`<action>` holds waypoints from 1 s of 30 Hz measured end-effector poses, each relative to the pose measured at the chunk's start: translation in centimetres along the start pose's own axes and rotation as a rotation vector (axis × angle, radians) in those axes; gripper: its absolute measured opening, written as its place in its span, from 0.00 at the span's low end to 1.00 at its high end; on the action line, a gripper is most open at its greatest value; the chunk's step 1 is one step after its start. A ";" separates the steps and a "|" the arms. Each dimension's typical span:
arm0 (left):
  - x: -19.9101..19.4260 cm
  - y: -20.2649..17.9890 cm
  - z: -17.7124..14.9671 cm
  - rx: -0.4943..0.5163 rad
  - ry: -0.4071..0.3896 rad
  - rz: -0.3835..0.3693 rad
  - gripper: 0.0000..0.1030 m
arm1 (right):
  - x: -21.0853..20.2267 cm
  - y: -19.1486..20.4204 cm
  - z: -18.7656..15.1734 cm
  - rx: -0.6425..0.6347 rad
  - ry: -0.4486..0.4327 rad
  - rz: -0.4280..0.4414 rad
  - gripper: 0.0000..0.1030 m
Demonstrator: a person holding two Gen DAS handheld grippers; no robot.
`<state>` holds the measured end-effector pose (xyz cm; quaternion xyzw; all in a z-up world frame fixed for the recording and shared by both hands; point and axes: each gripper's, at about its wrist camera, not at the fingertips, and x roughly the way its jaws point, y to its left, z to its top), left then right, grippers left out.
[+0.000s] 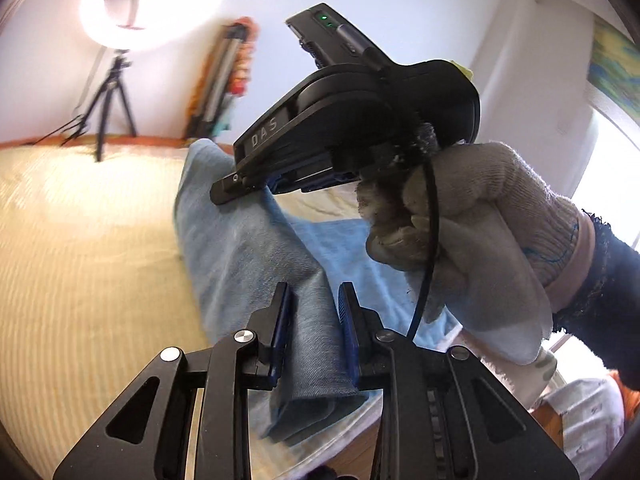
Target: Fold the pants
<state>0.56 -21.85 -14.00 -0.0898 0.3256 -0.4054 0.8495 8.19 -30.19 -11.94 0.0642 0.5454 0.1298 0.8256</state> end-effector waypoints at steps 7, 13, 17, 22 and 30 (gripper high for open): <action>4.4 -4.1 2.0 0.058 0.016 -0.122 0.21 | -4.7 -6.5 -0.9 0.068 -0.085 -0.025 0.05; 8.3 -8.1 3.9 0.098 0.044 -0.222 0.21 | -8.9 -11.8 -1.5 0.089 -0.139 -0.083 0.05; 10.4 -10.3 4.2 0.137 0.118 -0.251 0.31 | -10.5 -15.8 -2.6 0.103 -0.154 -0.137 0.05; 8.5 -9.5 3.3 0.220 0.129 -0.219 0.49 | -11.7 -21.9 -4.8 0.188 -0.169 -0.167 0.05; 11.8 -1.4 2.1 0.179 0.231 -0.028 0.49 | -10.4 -28.6 -8.8 0.314 -0.159 -0.145 0.05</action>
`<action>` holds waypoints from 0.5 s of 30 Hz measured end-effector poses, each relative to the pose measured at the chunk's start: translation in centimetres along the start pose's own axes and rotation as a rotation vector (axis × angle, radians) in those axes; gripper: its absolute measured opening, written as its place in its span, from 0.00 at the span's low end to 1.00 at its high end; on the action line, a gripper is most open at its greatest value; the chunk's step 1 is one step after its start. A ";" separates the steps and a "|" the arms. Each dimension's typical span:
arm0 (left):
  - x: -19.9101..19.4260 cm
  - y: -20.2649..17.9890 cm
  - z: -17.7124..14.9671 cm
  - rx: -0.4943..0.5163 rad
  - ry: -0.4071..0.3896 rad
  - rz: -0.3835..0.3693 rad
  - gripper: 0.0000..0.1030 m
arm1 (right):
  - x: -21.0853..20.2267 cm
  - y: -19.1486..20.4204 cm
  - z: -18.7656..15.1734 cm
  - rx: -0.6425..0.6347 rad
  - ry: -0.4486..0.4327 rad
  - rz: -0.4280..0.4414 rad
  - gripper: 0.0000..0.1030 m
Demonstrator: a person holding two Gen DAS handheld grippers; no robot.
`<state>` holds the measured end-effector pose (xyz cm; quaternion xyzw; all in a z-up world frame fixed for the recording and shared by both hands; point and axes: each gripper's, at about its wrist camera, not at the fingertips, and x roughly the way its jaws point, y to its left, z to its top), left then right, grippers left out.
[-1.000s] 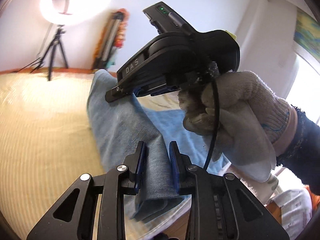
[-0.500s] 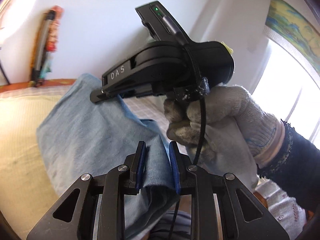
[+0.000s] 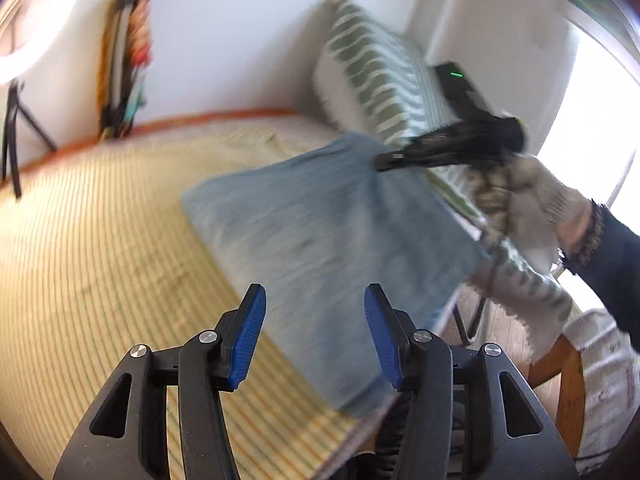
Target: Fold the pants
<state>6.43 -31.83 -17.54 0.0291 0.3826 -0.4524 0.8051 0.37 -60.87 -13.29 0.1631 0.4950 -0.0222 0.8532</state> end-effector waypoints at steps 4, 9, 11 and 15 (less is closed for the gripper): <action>2.2 -0.6 -0.5 0.017 0.036 0.013 0.49 | 2.2 -1.5 -0.4 0.023 0.012 -0.015 0.05; 4.5 -3.9 -1.1 0.069 0.088 0.022 0.49 | 3.4 -1.9 -0.4 0.019 0.008 -0.018 0.05; 4.9 -4.7 -1.5 0.089 0.095 0.031 0.49 | 2.8 -2.1 -0.5 0.021 0.013 -0.005 0.05; 4.6 -5.4 -2.1 0.094 0.086 0.033 0.49 | 0.0 -2.8 -1.4 0.036 -0.010 -0.011 0.22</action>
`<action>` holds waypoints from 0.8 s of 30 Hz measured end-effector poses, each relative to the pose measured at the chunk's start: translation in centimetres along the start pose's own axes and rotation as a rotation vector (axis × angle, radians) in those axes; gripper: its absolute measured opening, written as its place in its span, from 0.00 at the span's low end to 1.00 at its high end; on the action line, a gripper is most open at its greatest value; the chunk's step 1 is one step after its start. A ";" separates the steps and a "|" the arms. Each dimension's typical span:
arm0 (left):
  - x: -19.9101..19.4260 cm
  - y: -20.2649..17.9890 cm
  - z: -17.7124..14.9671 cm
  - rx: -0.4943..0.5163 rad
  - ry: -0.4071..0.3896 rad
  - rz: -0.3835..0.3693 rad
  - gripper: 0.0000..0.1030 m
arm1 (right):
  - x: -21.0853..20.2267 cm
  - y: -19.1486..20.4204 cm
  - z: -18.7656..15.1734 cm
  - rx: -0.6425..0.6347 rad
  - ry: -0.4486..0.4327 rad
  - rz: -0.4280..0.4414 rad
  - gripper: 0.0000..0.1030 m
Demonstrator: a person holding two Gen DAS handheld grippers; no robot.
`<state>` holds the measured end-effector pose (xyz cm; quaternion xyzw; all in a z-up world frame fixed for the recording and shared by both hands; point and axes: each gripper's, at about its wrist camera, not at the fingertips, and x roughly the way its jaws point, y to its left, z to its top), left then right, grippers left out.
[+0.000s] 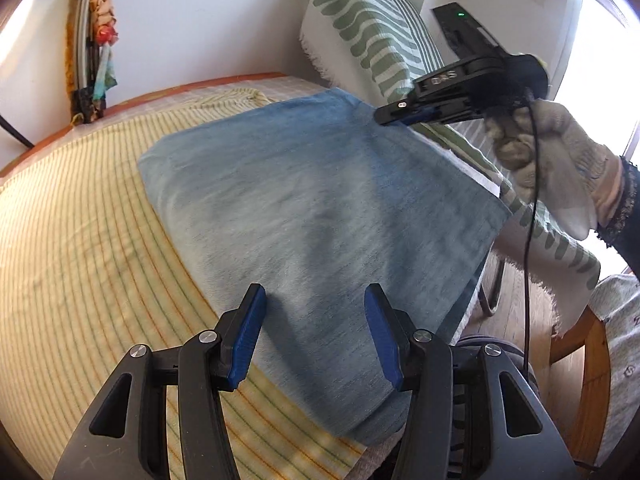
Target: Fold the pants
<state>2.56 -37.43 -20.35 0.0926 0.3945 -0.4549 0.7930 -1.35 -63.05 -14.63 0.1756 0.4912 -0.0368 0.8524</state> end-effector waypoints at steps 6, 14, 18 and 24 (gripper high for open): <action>-0.4 0.4 0.2 -0.033 -0.014 -0.014 0.49 | -3.0 0.9 -3.2 -0.054 -0.020 -0.001 0.39; -2.2 2.8 0.6 -0.112 -0.028 -0.008 0.53 | -0.4 1.0 -6.4 -0.177 0.067 -0.205 0.48; -2.5 5.2 1.1 -0.230 -0.014 -0.041 0.59 | -0.9 -0.5 -5.7 -0.153 0.047 -0.197 0.70; -1.1 7.9 1.8 -0.369 0.012 -0.090 0.60 | -1.5 -4.1 -2.9 0.011 -0.007 0.106 0.88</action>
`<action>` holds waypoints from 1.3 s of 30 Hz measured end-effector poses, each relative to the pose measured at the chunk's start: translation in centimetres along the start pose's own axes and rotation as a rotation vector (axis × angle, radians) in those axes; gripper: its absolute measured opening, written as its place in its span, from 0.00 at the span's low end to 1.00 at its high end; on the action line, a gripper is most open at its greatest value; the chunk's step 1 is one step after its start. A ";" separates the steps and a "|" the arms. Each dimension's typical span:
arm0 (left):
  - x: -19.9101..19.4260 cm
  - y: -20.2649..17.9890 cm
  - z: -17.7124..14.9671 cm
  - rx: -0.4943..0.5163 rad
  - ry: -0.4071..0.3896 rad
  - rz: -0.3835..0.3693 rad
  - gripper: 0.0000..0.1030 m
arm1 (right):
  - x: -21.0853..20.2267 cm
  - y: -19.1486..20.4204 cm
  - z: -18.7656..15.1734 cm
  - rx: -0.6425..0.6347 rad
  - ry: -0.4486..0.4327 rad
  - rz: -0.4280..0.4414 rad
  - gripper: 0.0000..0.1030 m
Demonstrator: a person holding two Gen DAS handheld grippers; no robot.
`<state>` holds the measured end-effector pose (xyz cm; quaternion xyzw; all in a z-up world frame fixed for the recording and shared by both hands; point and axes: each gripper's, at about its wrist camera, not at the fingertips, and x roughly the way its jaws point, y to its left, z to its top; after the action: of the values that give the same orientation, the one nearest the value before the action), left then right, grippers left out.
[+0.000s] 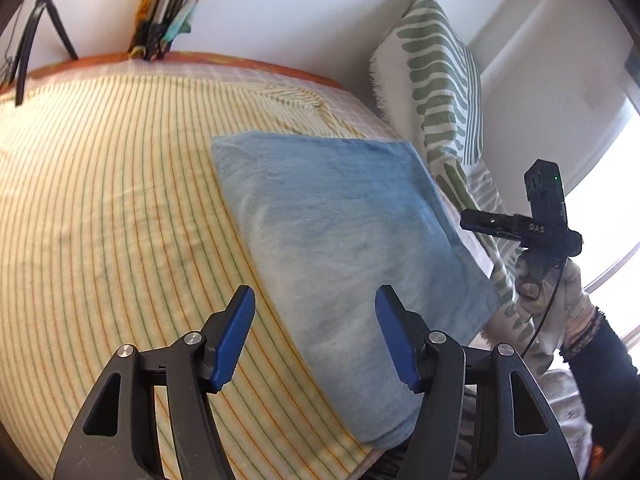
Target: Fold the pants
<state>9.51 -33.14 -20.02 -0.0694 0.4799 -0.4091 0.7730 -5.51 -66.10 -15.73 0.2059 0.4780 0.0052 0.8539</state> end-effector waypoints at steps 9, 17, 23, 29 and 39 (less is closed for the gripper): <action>2.4 1.7 0.6 -0.115 0.034 0.008 0.60 | 4.0 -0.9 1.7 0.008 0.041 0.139 0.90; 3.8 1.9 0.9 -0.179 0.042 0.015 0.60 | 6.0 1.7 1.5 -0.116 0.077 0.127 0.77; 4.8 1.5 1.4 -0.245 0.025 -0.024 0.58 | 4.9 3.8 0.9 -0.205 0.038 0.088 0.41; 5.7 -0.6 1.6 -0.209 0.002 0.027 0.55 | 4.5 5.0 0.8 -0.278 0.016 0.046 0.28; 6.3 -0.1 2.0 -0.232 -0.052 0.036 0.38 | 4.1 6.1 0.1 -0.286 -0.034 -0.058 0.21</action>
<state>12.36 -38.15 -23.21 -0.1602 0.5048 -0.3348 0.7794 -2.06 -59.72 -16.79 0.0682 0.4635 0.0449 0.8823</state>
